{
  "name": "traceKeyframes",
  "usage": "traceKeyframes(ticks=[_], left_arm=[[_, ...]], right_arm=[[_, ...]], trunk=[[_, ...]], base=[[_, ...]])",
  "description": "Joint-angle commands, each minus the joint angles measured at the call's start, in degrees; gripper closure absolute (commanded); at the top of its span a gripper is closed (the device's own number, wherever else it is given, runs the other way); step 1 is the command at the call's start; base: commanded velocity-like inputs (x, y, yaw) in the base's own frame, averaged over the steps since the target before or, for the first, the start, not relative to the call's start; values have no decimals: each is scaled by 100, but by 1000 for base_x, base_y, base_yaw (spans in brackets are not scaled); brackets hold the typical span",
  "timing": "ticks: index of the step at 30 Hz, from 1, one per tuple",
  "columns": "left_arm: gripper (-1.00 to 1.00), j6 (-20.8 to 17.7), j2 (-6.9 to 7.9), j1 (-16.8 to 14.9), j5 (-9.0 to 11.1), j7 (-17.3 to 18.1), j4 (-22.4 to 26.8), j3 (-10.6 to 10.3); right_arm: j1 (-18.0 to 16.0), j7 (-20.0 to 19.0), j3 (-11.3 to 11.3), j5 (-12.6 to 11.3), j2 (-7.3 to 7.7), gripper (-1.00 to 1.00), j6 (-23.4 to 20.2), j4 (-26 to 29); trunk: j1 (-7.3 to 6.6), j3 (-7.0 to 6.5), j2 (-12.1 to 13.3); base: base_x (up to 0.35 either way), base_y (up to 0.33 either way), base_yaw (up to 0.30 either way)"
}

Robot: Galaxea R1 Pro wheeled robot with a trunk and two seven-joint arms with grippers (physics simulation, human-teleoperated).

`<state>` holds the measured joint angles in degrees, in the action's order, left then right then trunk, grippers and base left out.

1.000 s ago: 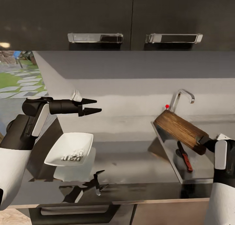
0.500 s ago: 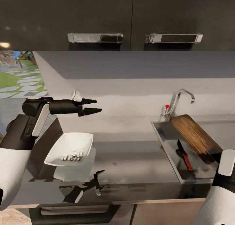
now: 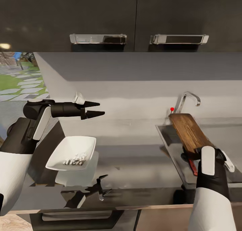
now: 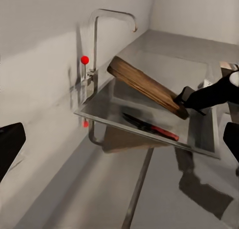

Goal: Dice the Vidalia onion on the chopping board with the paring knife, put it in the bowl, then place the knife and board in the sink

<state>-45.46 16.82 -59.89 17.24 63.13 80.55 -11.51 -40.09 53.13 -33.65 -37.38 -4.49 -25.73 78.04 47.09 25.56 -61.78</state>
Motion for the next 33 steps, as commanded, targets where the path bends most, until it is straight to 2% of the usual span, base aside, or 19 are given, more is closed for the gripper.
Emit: traceKeyframes(ticks=[1, 4, 10, 18, 22, 27, 33], left_arm=[[-100, -36, 6, -6, 34, -9, -21, -9], [-100, -33, 5, -6, 33, -3, -121, -9], [-100, -33, 5, -6, 28, -2, -143, -9], [-100, -33, 5, -6, 28, -2, -145, -4], [-100, -33, 5, -6, 28, -2, -145, -6], [-100, -33, 6, -6, 29, -2, -145, -1], [-100, -33, 5, -6, 29, -2, -145, -4]], right_arm=[[-8, 90, 73, -3, -18, 100, 75, -29], [-8, 214, 192, -28, -39, 100, 314, -183], [-8, 549, 210, -49, -43, 100, 501, -493], [-8, 618, 188, -59, -44, 100, 836, -731], [-8, 619, 101, -59, -44, 100, 848, -748], [-8, 619, -190, -59, -41, 100, 850, -817], [-8, 605, -208, -59, -35, 100, 871, -1000]], trunk=[[0, 6, -5], [0, 6, -5], [0, 6, -5], [0, 6, -5], [0, 6, -5], [0, 6, -5], [0, 6, -5]], base=[[0, 0, 0], [0, 0, 0], [0, 0, 0], [0, 0, 0], [0, 0, 0], [0, 0, 0], [0, 0, 0]])
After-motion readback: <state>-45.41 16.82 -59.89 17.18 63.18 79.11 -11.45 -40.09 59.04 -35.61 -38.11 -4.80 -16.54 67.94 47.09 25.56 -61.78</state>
